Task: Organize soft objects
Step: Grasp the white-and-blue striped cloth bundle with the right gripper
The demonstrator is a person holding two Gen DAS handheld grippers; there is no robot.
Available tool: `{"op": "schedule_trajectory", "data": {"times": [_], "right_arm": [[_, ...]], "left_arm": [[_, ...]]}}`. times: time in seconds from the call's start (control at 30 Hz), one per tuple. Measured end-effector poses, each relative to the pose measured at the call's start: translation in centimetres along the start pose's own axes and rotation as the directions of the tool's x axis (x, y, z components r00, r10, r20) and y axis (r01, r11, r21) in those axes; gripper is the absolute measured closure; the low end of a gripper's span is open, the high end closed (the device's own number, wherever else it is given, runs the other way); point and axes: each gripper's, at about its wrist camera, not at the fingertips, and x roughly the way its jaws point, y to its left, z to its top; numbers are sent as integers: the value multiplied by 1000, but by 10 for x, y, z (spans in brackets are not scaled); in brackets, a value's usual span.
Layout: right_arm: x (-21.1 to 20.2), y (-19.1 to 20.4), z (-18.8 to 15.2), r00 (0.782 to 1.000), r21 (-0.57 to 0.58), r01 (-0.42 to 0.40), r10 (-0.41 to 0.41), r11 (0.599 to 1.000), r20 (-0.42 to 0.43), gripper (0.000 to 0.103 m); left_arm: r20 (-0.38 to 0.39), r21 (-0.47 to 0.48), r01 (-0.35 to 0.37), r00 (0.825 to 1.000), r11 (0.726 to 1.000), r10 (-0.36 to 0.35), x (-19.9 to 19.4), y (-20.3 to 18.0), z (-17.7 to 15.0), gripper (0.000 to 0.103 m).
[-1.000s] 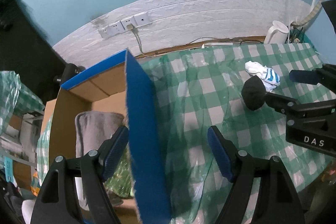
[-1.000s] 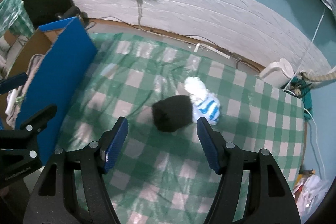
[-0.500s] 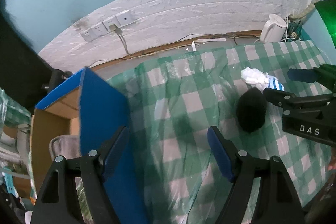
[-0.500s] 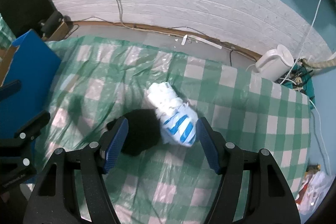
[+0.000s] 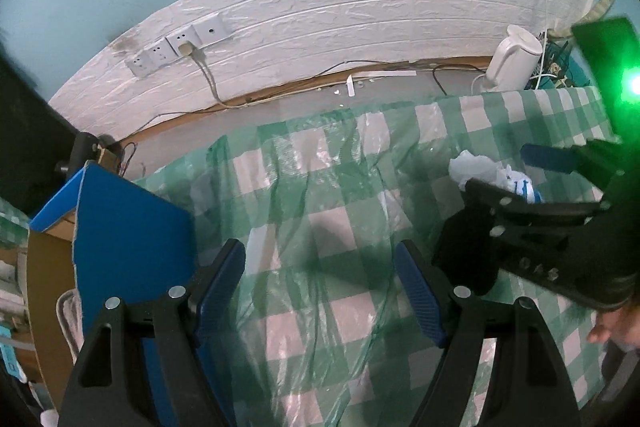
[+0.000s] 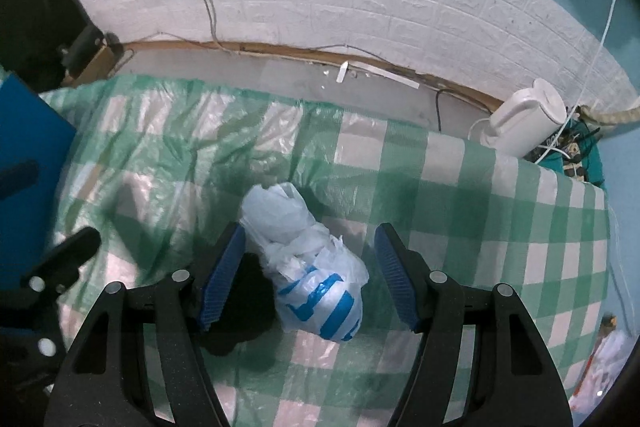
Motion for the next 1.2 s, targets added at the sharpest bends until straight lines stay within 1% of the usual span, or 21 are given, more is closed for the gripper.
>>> {"op": "schedule_trajectory", "data": {"times": [0.17,0.23,0.33,0.5,0.7,0.93,1.0,1.1,1.17,1.2], "right_arm": [[6,-3,-7,1000,7,11,-11,1000,-20,37],[7,-5,-11,999,3,21,-21,1000,-36,47],[6,-10,-18,998,1,39,-39,999,-56,50],[-5,-22,-25,998,40,24,-22,999,-50,52],[-14,-39,-39,997,76,55,-50,996,-59,52],[-19,-58,-53,998,133,21,-13,991,-63,52],[-17,-61,-56,997,139,3,8,990,-79,51],[-13,-66,-61,995,151,31,-16,988,-100,48],[-10,-71,-65,993,172,28,-8,985,-117,44],[-9,-73,-67,992,179,29,-7,983,-123,40]], "left_arm": [[-4,2,9,1000,1000,-9,2,-4,3,24],[-5,5,11,1000,1000,-11,3,-5,3,24],[-7,9,13,1000,1000,-13,3,-6,2,24],[-6,12,38,999,999,-38,0,-11,2,24],[-14,37,68,998,997,-67,-2,-31,3,24],[-33,76,101,995,992,-99,3,-60,-1,24],[-36,80,127,992,989,-124,4,-68,-1,24],[-44,89,143,989,986,-140,7,-76,0,24],[-44,95,133,991,986,-130,8,-82,0,24],[-47,100,135,990,986,-131,9,-85,0,24]]}}
